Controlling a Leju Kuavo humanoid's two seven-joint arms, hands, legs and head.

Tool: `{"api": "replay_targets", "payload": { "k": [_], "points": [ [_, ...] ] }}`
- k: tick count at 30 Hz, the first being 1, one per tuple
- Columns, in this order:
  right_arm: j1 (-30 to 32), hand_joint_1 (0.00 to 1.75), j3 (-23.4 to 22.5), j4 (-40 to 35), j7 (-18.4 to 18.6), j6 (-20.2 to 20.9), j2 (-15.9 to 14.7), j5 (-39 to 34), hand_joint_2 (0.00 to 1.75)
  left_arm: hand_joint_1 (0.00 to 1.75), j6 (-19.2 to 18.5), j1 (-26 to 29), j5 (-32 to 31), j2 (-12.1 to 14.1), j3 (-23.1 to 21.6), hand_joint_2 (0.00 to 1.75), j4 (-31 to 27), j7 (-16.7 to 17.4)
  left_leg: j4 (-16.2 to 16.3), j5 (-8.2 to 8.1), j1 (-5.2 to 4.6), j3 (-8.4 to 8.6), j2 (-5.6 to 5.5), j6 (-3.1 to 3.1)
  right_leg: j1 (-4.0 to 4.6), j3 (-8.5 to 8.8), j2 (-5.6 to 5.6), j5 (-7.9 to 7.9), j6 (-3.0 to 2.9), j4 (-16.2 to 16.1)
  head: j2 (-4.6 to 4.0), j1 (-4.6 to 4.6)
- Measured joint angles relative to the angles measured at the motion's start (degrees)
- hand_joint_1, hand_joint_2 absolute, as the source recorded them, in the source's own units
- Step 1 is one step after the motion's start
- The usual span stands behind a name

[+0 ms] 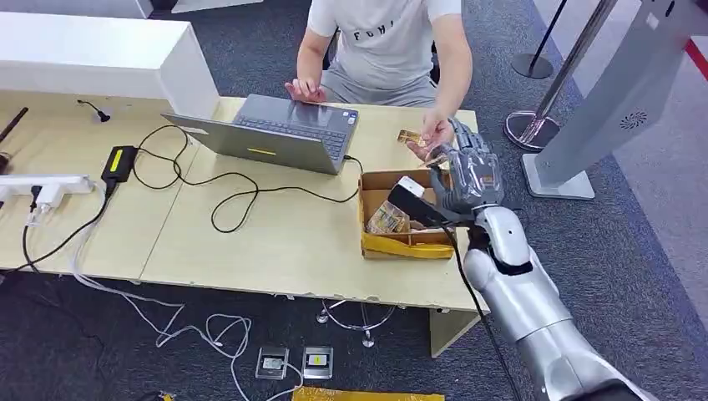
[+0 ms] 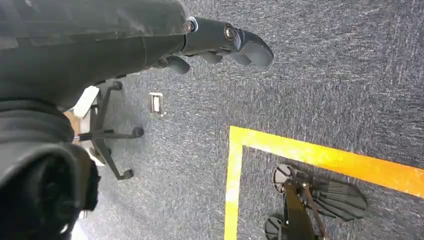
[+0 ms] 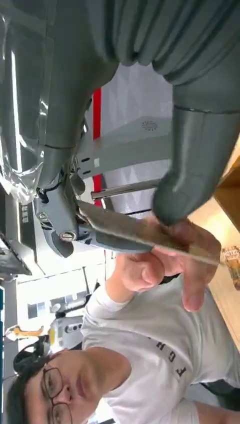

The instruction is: Pass the card to the sensor for recognition and then transmit it.

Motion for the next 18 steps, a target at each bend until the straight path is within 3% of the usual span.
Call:
{"api": "replay_targets", "payload": {
  "k": [10, 18],
  "points": [
    [0.0, 0.00, 0.0, 2.4, 0.5, 0.1, 0.0, -0.7, 0.00, 0.00, -0.3, -0.3, -1.0, -0.1, -1.0, 0.00, 0.0, 0.0, 0.0, 0.00, 0.00, 0.00, 0.00, 0.00, 0.00, -0.02, 0.01, 0.00, 0.00, 0.0, -0.02, 0.00],
    [0.3, 0.00, 0.0, 3.2, 1.6, -2.2, -0.1, -0.7, 0.00, 0.00, -0.3, -0.4, -0.8, -0.1, -1.4, 0.00, 0.0, 0.0, 0.0, 0.00, 0.00, 0.00, 0.00, 0.00, 0.00, -0.03, 0.02, 0.00, 0.00, 0.0, -0.02, 0.00]
  ]
}}
